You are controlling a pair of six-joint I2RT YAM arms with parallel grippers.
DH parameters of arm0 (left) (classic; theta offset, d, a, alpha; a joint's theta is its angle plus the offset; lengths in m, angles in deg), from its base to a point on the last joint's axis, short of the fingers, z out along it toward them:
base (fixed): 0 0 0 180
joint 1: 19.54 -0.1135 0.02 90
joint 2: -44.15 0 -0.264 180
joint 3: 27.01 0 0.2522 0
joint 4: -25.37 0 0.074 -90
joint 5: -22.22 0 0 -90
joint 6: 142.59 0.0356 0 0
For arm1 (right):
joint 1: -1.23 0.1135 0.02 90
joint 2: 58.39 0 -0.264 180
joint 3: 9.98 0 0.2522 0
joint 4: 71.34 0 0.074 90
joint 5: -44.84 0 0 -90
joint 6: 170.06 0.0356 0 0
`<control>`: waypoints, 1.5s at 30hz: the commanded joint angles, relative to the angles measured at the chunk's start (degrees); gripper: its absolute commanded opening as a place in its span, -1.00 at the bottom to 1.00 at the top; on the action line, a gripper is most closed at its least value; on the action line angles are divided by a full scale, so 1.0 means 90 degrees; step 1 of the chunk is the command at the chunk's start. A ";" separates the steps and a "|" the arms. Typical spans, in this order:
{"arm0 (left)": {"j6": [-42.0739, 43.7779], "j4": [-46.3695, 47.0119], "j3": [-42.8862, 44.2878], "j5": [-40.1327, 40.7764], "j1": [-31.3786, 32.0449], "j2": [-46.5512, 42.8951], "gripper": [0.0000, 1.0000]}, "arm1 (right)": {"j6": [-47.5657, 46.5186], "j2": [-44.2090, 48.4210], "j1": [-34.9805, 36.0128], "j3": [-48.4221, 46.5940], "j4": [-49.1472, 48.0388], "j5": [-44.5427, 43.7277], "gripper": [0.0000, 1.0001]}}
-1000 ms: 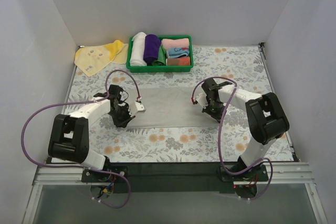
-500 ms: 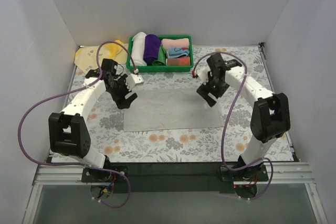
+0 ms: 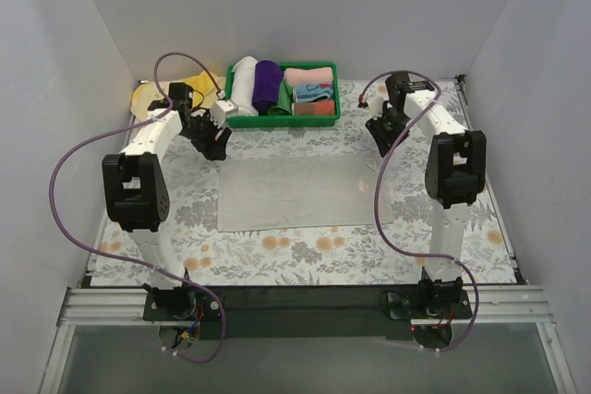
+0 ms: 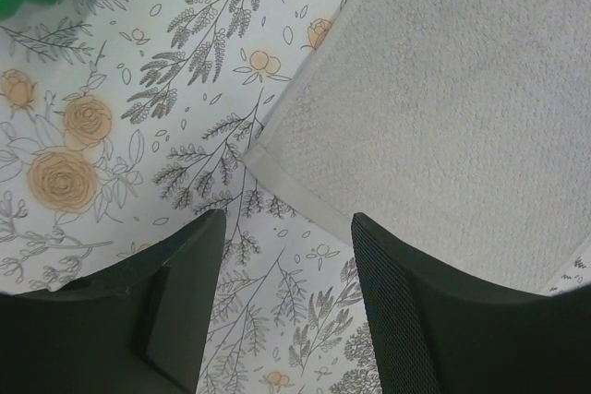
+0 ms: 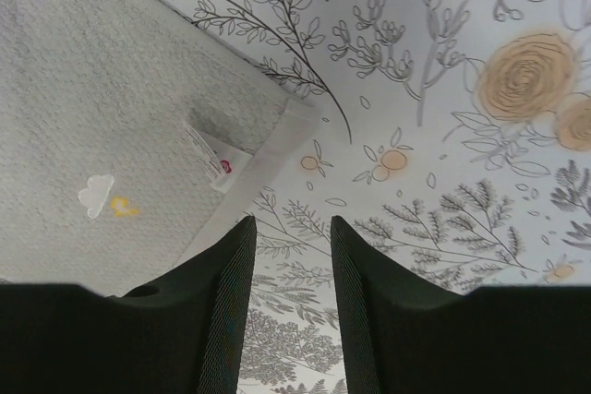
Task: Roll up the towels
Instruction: Fold the towel
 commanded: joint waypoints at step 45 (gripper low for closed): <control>-0.0670 0.0809 0.0567 -0.0151 -0.0325 0.1395 0.27 | 0.0176 -0.0842 0.0197 -0.0217 -0.0186 0.0486 -0.97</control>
